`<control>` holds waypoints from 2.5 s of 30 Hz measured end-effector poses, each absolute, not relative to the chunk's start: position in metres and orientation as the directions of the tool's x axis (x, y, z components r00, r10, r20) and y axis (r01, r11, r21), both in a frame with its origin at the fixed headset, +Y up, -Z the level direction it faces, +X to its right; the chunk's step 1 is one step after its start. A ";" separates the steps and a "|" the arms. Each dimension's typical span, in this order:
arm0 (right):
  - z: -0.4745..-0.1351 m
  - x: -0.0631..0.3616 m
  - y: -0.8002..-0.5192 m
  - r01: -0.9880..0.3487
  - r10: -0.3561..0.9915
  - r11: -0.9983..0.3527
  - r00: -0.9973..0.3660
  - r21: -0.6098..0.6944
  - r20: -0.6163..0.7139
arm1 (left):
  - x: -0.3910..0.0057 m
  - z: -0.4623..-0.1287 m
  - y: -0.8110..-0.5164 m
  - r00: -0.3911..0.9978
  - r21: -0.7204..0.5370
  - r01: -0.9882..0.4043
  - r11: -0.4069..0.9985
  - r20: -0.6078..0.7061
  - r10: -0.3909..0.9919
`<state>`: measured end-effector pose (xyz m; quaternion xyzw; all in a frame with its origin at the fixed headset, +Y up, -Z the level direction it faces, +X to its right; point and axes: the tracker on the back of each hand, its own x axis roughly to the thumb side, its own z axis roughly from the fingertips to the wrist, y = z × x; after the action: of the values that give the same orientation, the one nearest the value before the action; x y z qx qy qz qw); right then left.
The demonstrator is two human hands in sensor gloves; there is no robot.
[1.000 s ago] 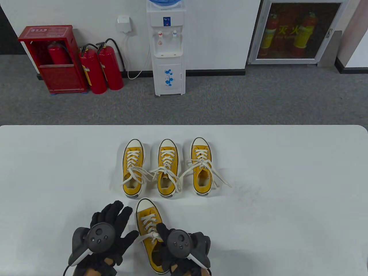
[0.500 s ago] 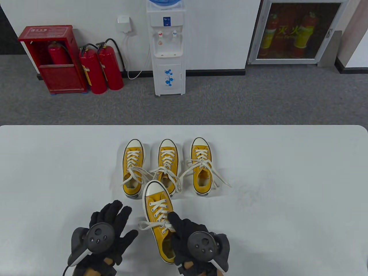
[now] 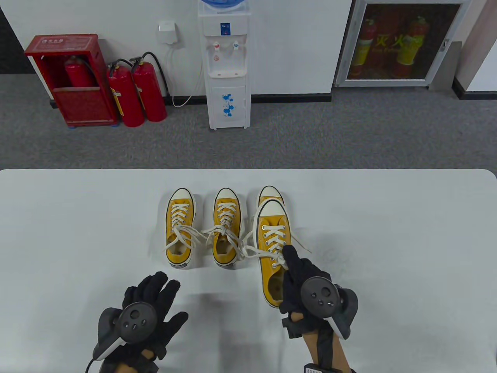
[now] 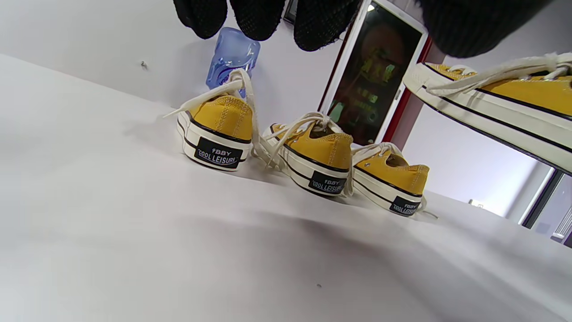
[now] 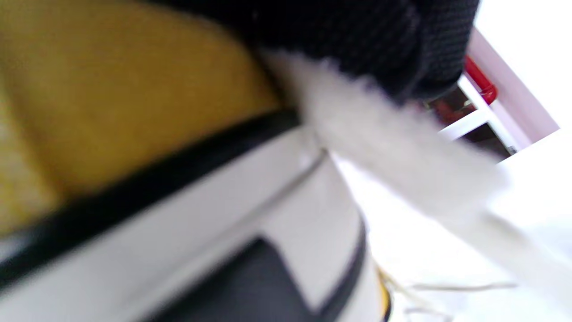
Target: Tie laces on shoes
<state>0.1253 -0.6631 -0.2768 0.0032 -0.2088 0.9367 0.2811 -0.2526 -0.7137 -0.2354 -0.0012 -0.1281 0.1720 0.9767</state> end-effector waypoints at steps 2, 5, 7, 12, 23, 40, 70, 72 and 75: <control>-0.287 0.138 -0.661 -0.526 0.541 -0.751 -0.837 -0.400 0.083 | -0.251 -0.234 -0.713 0.908 -0.045 -0.330 0.943 0.257 0.330; -0.299 0.153 -0.661 -0.510 0.549 -0.747 -0.835 -0.426 0.038 | -0.249 -0.234 -0.714 0.908 -0.046 -0.326 0.944 0.263 0.326; -0.308 0.163 -0.662 -0.497 0.552 -0.748 -0.834 -0.440 0.004 | -0.248 -0.234 -0.714 0.908 -0.051 -0.324 0.945 0.266 0.325; -0.328 0.184 -0.669 -0.504 0.596 -0.730 -0.800 -0.463 -0.069 | -0.246 -0.234 -0.716 0.908 -0.058 -0.317 0.947 0.270 0.321; -0.374 0.200 -0.702 -0.438 0.537 -0.795 -0.830 -0.420 -0.151 | -0.241 -0.234 -0.720 0.912 -0.073 -0.295 0.953 0.277 0.303; -0.407 0.217 -0.741 -0.375 0.457 -0.857 -0.870 -0.354 -0.183 | -0.239 -0.233 -0.718 0.919 -0.063 -0.270 0.961 0.281 0.277; -0.314 0.161 -0.685 -0.343 0.347 -0.916 -0.938 -0.209 0.022 | -0.228 -0.230 -0.721 0.903 -0.089 -0.270 0.959 0.322 0.284; -0.306 0.150 -0.686 -0.345 0.343 -0.919 -0.938 -0.193 0.045 | -0.227 -0.230 -0.721 0.901 -0.092 -0.276 0.957 0.323 0.291; -0.294 0.133 -0.692 -0.364 0.354 -0.914 -0.931 -0.182 0.082 | -0.227 -0.230 -0.721 0.901 -0.090 -0.273 0.958 0.324 0.287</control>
<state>0.1327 -0.6916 -0.2936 0.0237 -0.0973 0.9779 0.1836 -0.2267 -0.7214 -0.2297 -0.0210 -0.1695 0.1435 0.9748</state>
